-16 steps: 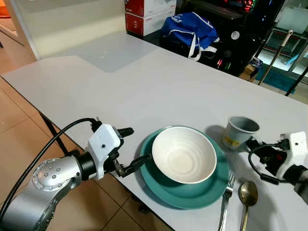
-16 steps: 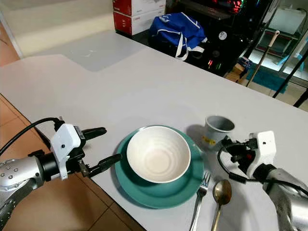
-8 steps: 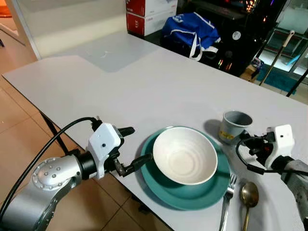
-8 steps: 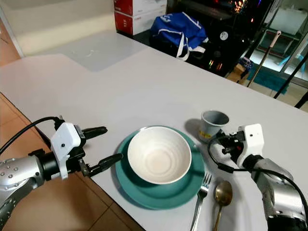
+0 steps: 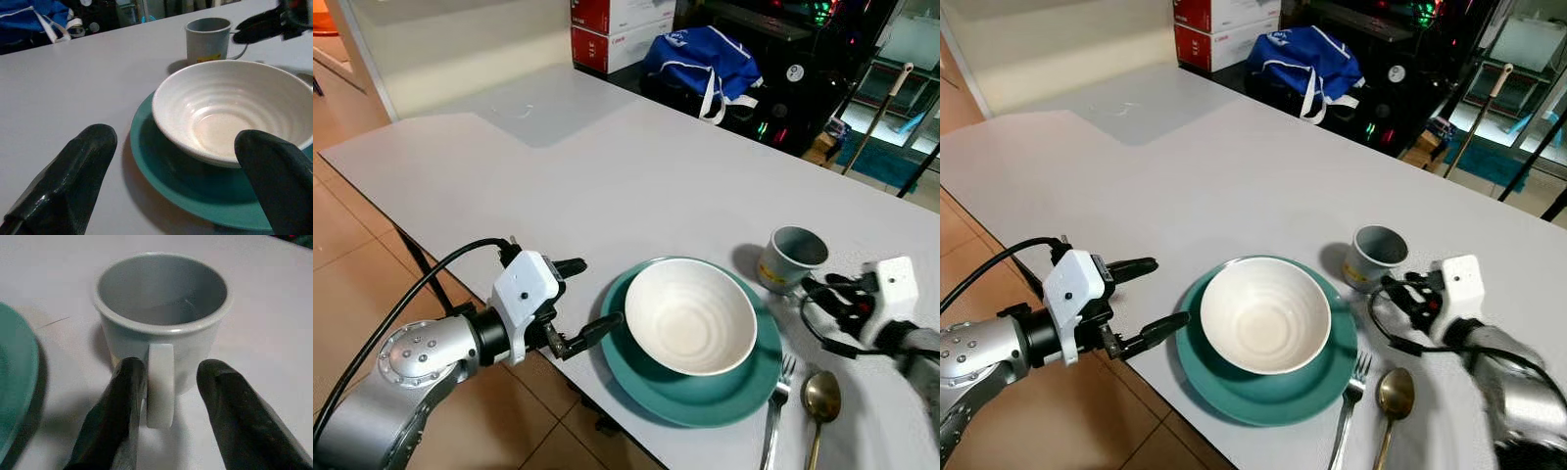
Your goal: Setting the table
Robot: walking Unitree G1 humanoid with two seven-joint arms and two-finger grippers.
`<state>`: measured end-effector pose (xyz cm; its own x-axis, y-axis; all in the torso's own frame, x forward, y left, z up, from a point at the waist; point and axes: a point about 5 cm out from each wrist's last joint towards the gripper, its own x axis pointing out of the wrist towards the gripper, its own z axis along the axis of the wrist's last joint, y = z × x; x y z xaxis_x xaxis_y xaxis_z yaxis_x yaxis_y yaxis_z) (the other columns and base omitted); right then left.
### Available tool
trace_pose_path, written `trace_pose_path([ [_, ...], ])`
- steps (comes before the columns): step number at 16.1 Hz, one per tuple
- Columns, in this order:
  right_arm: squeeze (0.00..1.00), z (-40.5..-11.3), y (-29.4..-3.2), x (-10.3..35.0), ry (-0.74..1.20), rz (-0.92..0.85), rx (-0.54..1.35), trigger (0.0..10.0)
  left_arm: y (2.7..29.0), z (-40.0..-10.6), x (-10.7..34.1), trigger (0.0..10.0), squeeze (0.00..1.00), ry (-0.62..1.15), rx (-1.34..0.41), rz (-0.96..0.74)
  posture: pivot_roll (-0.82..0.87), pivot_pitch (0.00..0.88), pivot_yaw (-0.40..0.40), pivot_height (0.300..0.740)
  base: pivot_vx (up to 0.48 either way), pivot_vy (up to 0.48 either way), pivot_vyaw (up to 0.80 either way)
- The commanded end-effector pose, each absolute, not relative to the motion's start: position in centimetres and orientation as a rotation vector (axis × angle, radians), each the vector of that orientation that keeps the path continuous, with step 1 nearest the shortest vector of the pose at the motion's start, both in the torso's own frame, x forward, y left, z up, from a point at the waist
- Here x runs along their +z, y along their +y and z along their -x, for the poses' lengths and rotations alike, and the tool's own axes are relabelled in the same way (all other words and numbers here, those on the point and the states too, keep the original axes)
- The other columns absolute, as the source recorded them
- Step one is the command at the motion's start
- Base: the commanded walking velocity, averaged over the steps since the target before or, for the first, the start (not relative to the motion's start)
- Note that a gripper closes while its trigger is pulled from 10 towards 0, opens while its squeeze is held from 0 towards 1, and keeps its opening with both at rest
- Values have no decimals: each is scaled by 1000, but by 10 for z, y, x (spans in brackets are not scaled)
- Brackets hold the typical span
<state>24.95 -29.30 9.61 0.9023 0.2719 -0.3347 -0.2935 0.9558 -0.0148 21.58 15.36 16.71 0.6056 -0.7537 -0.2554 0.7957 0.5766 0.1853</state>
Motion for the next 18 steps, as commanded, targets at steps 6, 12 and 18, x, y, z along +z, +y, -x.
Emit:
trace_pose_path([
  [6,0,-216,-276,189,62,34,412,10000,142,-230,176,10000,0,48,-818,-296,-73,0,-43,740,0,0,0],
  [12,0,-235,-225,193,0,-59,357,10000,133,-236,178,10000,0,23,-824,-301,-69,0,-45,740,-221,0,0],
  [18,0,-239,-225,194,14,-49,268,10000,137,-239,177,10000,0,11,-754,-335,-68,0,-50,740,-179,0,0],
])
